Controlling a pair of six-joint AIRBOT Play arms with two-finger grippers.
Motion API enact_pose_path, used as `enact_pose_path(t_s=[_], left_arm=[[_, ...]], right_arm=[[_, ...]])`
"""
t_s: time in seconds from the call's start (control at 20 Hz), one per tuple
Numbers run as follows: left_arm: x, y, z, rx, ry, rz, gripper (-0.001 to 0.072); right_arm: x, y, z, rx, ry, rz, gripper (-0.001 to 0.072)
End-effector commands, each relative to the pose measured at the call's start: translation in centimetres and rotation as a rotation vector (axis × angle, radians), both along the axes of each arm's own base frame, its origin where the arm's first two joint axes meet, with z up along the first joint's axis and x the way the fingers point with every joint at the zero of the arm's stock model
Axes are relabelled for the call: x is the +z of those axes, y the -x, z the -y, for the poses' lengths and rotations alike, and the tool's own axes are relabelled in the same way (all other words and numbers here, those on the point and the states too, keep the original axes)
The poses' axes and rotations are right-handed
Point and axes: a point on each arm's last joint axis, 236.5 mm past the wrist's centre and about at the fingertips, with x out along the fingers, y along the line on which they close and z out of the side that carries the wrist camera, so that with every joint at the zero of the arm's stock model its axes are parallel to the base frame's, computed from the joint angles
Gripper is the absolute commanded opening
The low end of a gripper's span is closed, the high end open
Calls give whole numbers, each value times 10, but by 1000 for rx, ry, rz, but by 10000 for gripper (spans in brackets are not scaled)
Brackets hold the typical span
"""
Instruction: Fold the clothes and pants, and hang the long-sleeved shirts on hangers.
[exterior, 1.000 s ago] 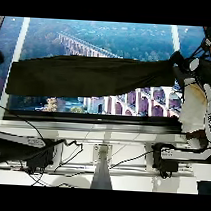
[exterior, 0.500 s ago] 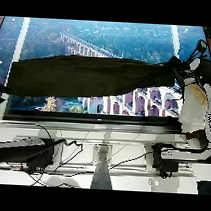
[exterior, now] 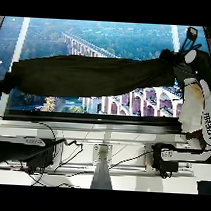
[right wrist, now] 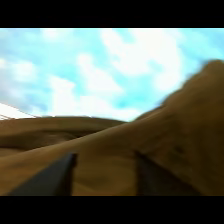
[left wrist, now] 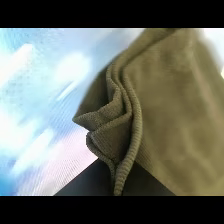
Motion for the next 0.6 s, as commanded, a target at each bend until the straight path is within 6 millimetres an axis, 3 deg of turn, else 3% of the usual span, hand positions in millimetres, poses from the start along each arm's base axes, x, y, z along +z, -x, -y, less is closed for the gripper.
enact_pose_path(t_s=[0.0, 0.15, 0.3, 0.35, 0.4, 0.45, 0.55], left_arm=[[53, -54, 4, -71, -132, 115, 17], [128, -79, 25, -213, -293, 157, 18], [208, -81, 54, -290, -436, 246, 19], [233, -79, 66, -303, -465, 286, 19], [255, -77, 79, -318, -490, 322, 19], [273, -74, 92, -333, -509, 354, 19], [305, -70, 123, -374, -536, 415, 19]], right_arm=[[39, -22, -53, 108, 12, 129, 227], [70, -38, -92, 176, 35, 247, 209], [95, -48, -103, 133, -49, 312, 219], [101, -49, -111, 134, -82, 326, 263], [105, -48, -124, 149, -106, 331, 259], [105, -46, -141, 172, -124, 328, 235], [92, -42, -185, 242, -142, 305, 100]])
